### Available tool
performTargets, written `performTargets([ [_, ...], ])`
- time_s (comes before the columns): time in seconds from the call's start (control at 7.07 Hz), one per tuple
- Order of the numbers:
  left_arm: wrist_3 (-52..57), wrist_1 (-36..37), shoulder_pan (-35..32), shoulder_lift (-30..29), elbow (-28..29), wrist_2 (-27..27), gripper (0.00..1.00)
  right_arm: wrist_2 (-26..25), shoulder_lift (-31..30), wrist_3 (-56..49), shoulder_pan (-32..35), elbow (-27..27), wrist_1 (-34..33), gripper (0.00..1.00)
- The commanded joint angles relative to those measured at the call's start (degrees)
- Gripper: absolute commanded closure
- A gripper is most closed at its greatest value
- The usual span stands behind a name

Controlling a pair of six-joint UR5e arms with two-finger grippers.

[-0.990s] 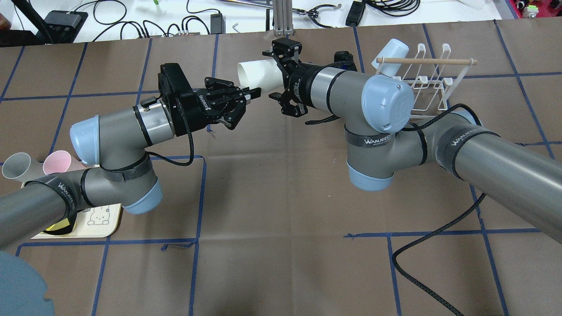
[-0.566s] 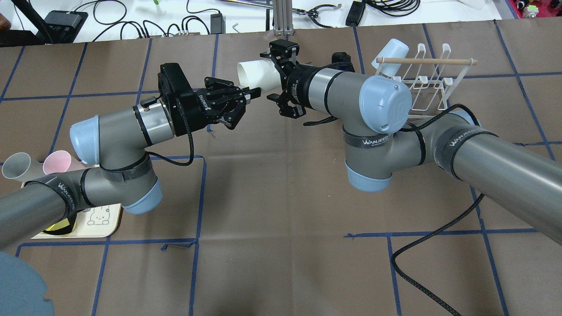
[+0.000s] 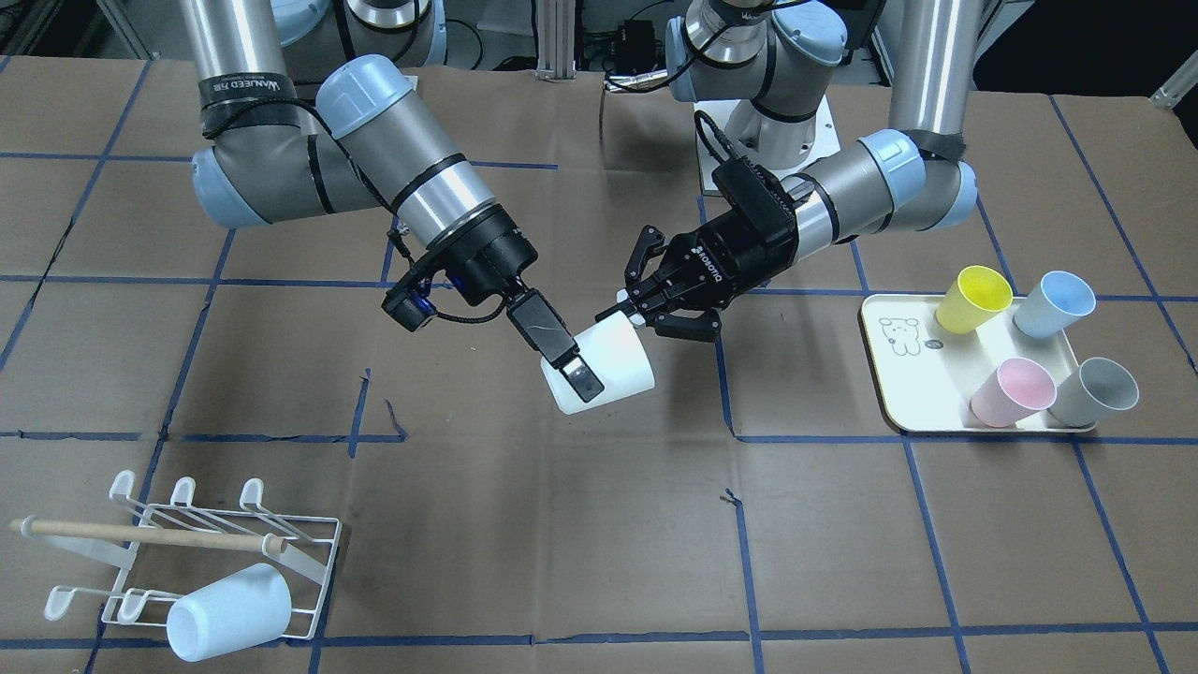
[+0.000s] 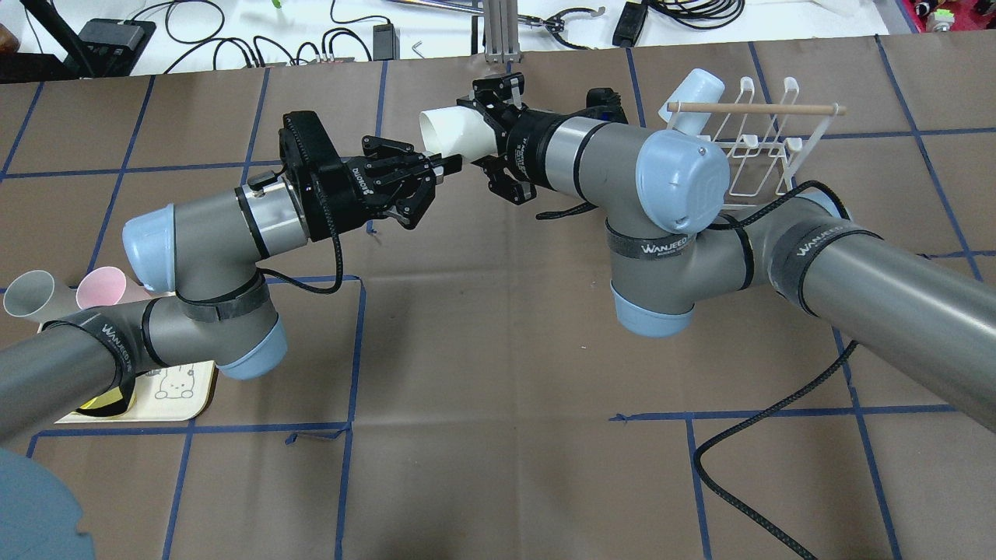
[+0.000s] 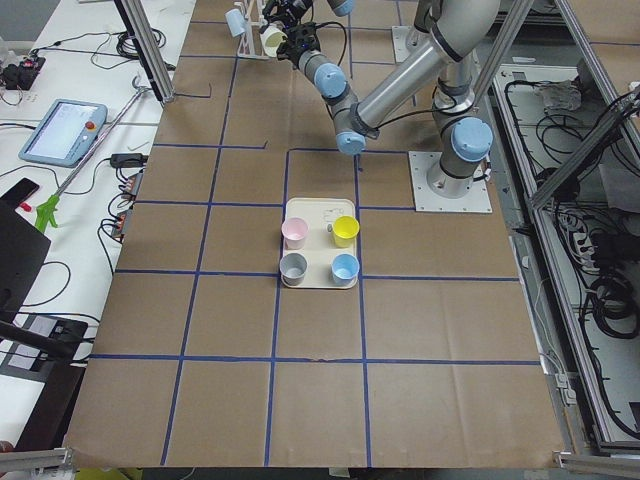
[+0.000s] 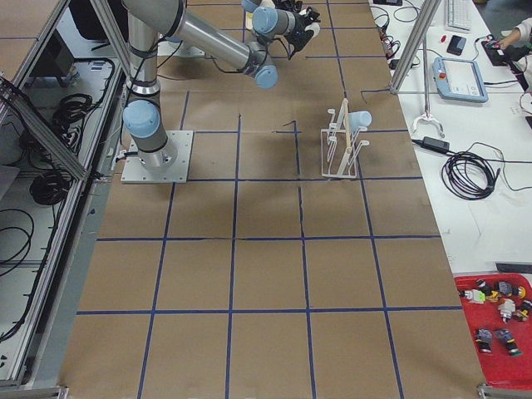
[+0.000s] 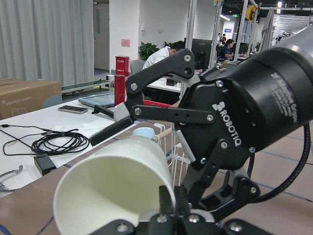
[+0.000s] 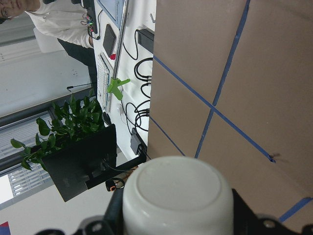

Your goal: Transfer IKEA cup to right arm and place on rack

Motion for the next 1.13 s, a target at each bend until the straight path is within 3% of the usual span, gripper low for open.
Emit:
performTargets([
  [0.0, -0.21, 0.02, -0.01, -0.01, 0.06, 0.08, 0.72, 0.03, 0.06, 0.00, 0.00, 0.00, 0.00, 0.50],
  [0.14, -0.30, 0.02, -0.01, -0.01, 0.14, 0.26, 0.49, 0.03, 0.06, -0.09, 0.00, 0.00, 0.00, 0.51],
  [0.57, -2.22, 0.02, -0.01, -0.01, 0.14, 0.17, 0.05, 0.12, 0.06, -0.09, 0.00, 0.00, 0.00, 0.53],
  [0.99, -2.76, -0.06, 4.01, 0.95, 0.15, -0.17, 0.01, 0.03, 0.06, -0.09, 0.00, 0.00, 0.00, 0.53],
])
